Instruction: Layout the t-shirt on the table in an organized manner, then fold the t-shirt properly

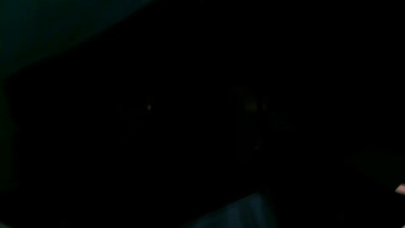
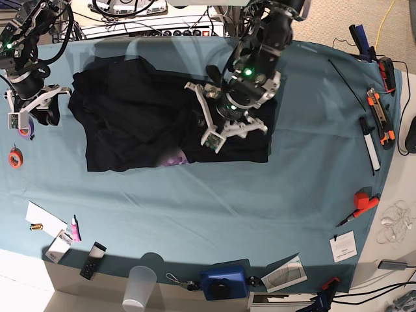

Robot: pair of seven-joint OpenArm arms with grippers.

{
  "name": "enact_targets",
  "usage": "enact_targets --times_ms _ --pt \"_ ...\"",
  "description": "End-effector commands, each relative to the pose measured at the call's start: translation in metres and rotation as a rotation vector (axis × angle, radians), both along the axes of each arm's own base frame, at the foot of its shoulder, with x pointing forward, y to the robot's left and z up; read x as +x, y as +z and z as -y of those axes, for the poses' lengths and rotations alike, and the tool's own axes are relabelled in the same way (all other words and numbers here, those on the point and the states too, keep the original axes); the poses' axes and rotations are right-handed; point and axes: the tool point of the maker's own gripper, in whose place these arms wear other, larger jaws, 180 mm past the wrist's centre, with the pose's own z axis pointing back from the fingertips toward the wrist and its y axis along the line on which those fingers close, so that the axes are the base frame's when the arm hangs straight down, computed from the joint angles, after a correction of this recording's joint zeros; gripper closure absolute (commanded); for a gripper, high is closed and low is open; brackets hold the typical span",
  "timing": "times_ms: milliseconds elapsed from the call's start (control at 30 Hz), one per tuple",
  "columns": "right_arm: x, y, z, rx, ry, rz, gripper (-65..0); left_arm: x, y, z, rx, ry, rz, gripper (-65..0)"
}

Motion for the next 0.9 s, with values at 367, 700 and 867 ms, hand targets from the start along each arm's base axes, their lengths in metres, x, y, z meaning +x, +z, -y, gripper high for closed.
enact_targets --times_ms 367,700,867 --pt "0.016 0.026 0.001 -0.02 0.023 0.092 -16.2 0.006 0.009 0.046 -0.115 -0.071 -0.028 -28.7" --pt "0.018 0.032 0.008 -0.043 0.024 0.072 -32.3 0.024 0.088 0.028 -0.03 -0.073 0.146 -28.7" --pt "0.021 0.024 0.021 0.013 -0.076 0.036 -32.2 0.027 0.097 -0.016 0.061 0.09 0.227 -28.7"
